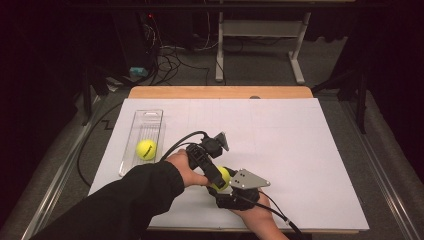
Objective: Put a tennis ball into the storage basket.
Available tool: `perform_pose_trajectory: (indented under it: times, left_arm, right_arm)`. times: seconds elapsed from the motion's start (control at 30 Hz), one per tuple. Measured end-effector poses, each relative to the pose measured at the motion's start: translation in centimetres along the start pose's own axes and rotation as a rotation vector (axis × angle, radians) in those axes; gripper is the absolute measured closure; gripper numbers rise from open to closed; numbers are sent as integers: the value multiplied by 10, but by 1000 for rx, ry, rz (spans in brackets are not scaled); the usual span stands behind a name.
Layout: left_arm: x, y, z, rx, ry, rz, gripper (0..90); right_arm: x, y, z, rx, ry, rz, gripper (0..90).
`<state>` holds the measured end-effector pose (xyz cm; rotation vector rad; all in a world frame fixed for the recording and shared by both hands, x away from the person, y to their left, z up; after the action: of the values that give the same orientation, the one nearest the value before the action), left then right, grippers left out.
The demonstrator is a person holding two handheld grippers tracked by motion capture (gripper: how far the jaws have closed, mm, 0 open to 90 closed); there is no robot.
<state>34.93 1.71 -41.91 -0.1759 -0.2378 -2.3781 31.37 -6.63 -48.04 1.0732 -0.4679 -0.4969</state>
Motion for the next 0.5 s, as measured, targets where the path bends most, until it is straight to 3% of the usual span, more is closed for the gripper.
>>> perform_pose_trajectory:
  times: [0.07,0.1,0.37,0.5]
  left_arm:
    - [2,1,-3,-3,-12,-1,40]
    - [2,1,-4,-11,-15,-8,59]
    - [7,1,-8,-11,-82,-17,237]
    - [6,1,-9,-14,-78,-19,265]
  right_arm:
    - [-1,2,1,5,13,6,261]
    - [-1,3,1,17,-12,3,261]
    - [-1,5,1,35,-18,15,260]
    - [-1,5,1,24,-15,8,259]
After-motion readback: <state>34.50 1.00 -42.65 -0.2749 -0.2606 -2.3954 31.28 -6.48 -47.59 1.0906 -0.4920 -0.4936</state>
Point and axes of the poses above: each handheld gripper's, and its own axes: z roughly backward along the jaws, y roughly out of its top, x roughly to its right, the point moved 6 cm from there along -z, roughly forward along the jaws, and after that the axes turned 6 degrees about z, right-handed, at the moved point
